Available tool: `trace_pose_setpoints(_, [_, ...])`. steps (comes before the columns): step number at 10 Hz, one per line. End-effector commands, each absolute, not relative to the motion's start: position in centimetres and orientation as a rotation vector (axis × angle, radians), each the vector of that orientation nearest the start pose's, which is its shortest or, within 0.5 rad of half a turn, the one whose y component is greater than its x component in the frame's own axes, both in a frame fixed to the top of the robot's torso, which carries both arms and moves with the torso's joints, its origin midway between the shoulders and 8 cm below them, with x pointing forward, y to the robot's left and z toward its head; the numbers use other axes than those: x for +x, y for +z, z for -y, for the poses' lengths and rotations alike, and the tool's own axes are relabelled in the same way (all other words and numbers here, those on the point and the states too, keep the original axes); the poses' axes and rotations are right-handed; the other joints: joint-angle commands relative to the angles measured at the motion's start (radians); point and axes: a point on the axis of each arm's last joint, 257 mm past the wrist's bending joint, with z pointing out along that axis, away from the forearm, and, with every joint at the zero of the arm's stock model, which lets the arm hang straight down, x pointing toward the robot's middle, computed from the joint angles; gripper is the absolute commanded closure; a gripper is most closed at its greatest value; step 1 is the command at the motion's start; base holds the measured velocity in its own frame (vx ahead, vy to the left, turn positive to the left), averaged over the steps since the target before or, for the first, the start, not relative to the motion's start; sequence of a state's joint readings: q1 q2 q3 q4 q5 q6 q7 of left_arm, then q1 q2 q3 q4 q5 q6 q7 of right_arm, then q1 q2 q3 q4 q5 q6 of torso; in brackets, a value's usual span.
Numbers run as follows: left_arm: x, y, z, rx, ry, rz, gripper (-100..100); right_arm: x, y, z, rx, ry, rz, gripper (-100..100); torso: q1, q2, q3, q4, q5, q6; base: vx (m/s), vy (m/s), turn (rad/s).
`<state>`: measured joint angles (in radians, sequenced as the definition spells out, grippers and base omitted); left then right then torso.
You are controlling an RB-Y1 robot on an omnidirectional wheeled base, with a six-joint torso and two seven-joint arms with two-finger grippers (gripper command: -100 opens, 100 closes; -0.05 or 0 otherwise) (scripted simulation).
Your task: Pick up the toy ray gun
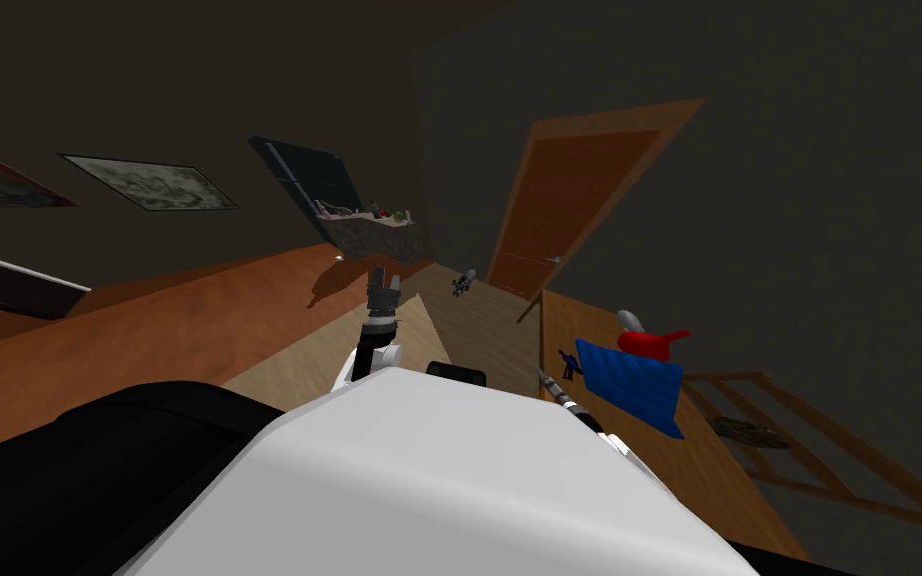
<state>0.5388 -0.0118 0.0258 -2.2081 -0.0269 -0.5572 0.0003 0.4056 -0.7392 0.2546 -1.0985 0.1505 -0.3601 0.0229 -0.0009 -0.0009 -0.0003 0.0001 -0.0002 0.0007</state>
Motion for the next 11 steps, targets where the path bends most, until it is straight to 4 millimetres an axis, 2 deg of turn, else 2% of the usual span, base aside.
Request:
trace_pose_setpoints(1, [34.3, -0.9, -29.2, -0.685, -1.235, -0.651, 0, 24.2, -49.6, 49.7, 0.753, 0.321, -2.189, -100, 0.000, 0.000, 0.000, 0.000, 0.000, 0.000, 0.009, 0.002, 0.106])
trace_pose_setpoints(4, [34.3, -0.9, -29.2, -0.685, -1.236, -0.651, 0, 20.9, -50.2, 55.7, 0.712, 0.135, -2.290, -100, 0.000, -0.001, 0.000, 0.000, 0.000, 0.000, 0.018, -0.003, 0.142])
trace_pose_setpoints(5, [34.3, -0.9, -29.2, -0.685, -1.235, -0.651, 0, 20.7, -50.3, 55.9, 0.716, 0.129, -2.292, -100, -0.001, -0.001, -0.001, 0.000, 0.000, 0.000, 0.017, -0.005, 0.038])
trace_pose_setpoints(8, [34.3, -0.9, -29.2, -0.685, -1.235, -0.651, 0, 18.0, -49.8, 61.2, 0.678, -0.037, -2.360, -100, 0.000, -0.001, -0.001, 0.000, 0.000, 0.000, 0.025, 0.001, 0.107])
trace_pose_setpoints(11, [34.3, -0.9, -29.2, -0.685, -1.235, -0.651, 0, 16.6, -48.8, 65.0, 0.645, -0.157, -2.397, -100, 0.000, -0.004, -0.002, -0.001, 0.000, 0.000, 0.058, -0.006, 0.086])
